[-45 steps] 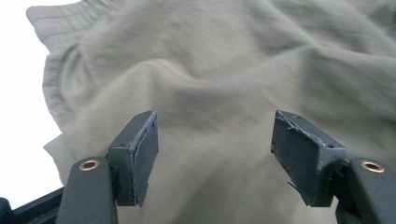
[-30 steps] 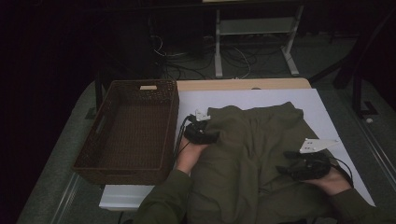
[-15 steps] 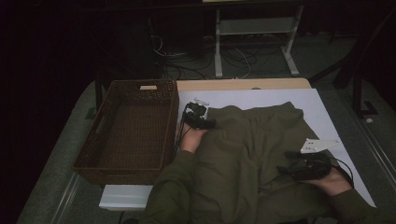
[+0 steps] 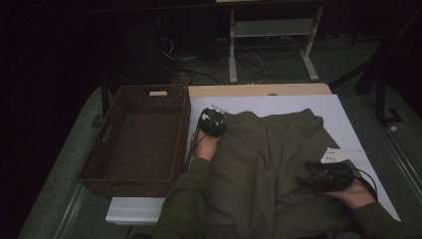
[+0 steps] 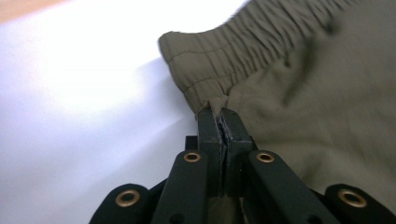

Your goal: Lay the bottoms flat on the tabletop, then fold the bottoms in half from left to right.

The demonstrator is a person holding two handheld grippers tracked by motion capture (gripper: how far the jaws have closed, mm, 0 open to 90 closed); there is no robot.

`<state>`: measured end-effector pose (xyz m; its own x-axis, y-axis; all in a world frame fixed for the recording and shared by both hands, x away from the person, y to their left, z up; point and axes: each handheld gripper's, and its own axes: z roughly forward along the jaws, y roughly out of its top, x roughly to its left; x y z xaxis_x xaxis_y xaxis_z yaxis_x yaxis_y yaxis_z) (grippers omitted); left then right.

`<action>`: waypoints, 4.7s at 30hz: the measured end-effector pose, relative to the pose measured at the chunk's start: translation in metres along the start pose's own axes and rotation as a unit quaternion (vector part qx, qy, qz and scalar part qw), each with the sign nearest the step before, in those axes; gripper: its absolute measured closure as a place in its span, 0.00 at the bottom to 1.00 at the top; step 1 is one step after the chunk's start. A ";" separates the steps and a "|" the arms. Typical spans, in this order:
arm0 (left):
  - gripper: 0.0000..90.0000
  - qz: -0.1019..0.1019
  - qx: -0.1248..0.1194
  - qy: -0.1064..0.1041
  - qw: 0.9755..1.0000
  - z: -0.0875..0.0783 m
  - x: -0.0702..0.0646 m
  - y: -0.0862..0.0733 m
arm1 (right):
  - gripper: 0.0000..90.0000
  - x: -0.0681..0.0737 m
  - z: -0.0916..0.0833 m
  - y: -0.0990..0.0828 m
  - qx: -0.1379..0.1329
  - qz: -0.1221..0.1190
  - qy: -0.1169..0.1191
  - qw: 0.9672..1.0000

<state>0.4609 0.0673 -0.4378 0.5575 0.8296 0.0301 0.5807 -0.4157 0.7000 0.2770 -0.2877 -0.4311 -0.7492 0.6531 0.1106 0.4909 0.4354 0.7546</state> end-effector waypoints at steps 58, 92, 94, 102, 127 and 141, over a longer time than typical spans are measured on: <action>0.21 0.012 -0.060 -0.089 0.994 -0.088 -0.037 -0.056 | 0.32 -0.007 -0.001 -0.002 -0.009 0.015 0.006 1.000; 0.15 0.011 -0.019 -0.042 0.999 -0.062 -0.037 -0.090 | 0.32 -0.006 0.000 -0.003 -0.005 0.016 0.012 1.000; 0.14 0.010 -0.019 -0.041 0.999 -0.061 -0.037 -0.090 | 0.32 -0.006 0.001 -0.003 -0.003 0.016 0.012 1.000; 0.07 -0.003 -0.013 -0.028 1.000 -0.059 -0.038 -0.090 | 0.32 -0.007 0.000 -0.004 -0.003 0.017 0.014 1.000; 0.93 0.001 -0.021 -0.073 0.997 -0.065 -0.040 -0.085 | 0.32 -0.006 0.002 -0.003 0.002 0.010 0.021 1.000; 0.96 -0.025 -0.048 -0.103 0.993 -0.070 -0.034 -0.082 | 0.32 -0.006 0.003 -0.002 0.002 0.008 0.023 1.000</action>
<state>0.3534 0.0990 -0.4462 0.6445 0.7507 -0.1453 0.5567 -0.3304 0.7622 0.2818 -0.2906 -0.4353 -0.7606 0.6310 0.1525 0.5050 0.4275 0.7498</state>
